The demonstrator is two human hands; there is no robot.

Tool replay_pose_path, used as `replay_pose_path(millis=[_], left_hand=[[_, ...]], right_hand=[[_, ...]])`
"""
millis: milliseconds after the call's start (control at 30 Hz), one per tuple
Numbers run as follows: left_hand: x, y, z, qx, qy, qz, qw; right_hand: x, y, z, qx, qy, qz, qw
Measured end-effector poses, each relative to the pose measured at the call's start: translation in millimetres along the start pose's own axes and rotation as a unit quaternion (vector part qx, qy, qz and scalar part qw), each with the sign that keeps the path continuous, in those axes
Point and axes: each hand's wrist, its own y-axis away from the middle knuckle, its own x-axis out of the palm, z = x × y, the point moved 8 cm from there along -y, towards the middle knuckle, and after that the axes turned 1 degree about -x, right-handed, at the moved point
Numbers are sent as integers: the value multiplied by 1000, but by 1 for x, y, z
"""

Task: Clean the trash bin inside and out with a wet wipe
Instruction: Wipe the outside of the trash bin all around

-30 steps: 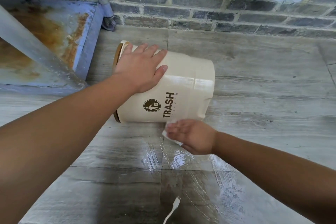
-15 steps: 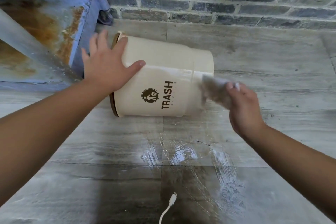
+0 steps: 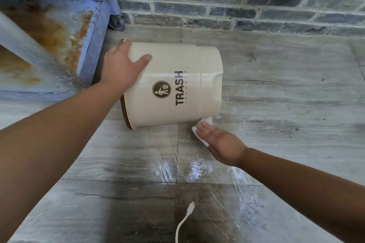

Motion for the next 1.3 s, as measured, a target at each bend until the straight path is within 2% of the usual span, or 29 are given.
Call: replay_pose_path(millis=[67,100,200,267,367,500,567,633,700,833,933,1033,1100,1167,1233,1300], left_hand=[[1,-2,1,-9,21,11,1000],[1,-3,2,-21,47,16,999],[-6,1,23,-124,135,2,983],[-5,15,43,-191,143,12,971],[9,33,55,-208,202,47,956],[19,30,47,-229,321,77,916],[27,30,40,-249,359,108,893],[28,31,35,-255,374,108,885],[26,31,27,-252,401,109,874],[11,25,10,-269,490,91,824],[2,25,6,-298,495,110,809],[-5,25,11,-322,490,119,801],[-9,25,15,-336,502,124,787],[-15,27,17,-345,515,131,774],[-23,29,14,-334,522,133,773],[-38,26,6,-284,515,113,801]], right_hand=[[19,7,-2,5,-10,54,999],[20,9,-4,21,-33,50,998],[10,13,-11,91,-132,-19,987],[5,20,-16,125,-189,-57,972],[-12,26,-16,153,-245,-120,950],[-56,12,-15,140,-237,-208,939],[-81,0,-24,161,-258,-264,915],[-105,-13,-35,194,-291,-329,877],[-123,-27,-36,195,-272,-355,873],[-125,-57,-6,91,-124,-294,943],[-107,-51,6,23,-37,-256,966],[-75,-37,8,-11,23,-158,987],[-48,-28,5,1,29,-70,997],[-33,-19,-4,41,-3,-39,998],[-42,-8,-18,112,-89,-89,986],[-59,10,-37,204,-164,-167,951]])
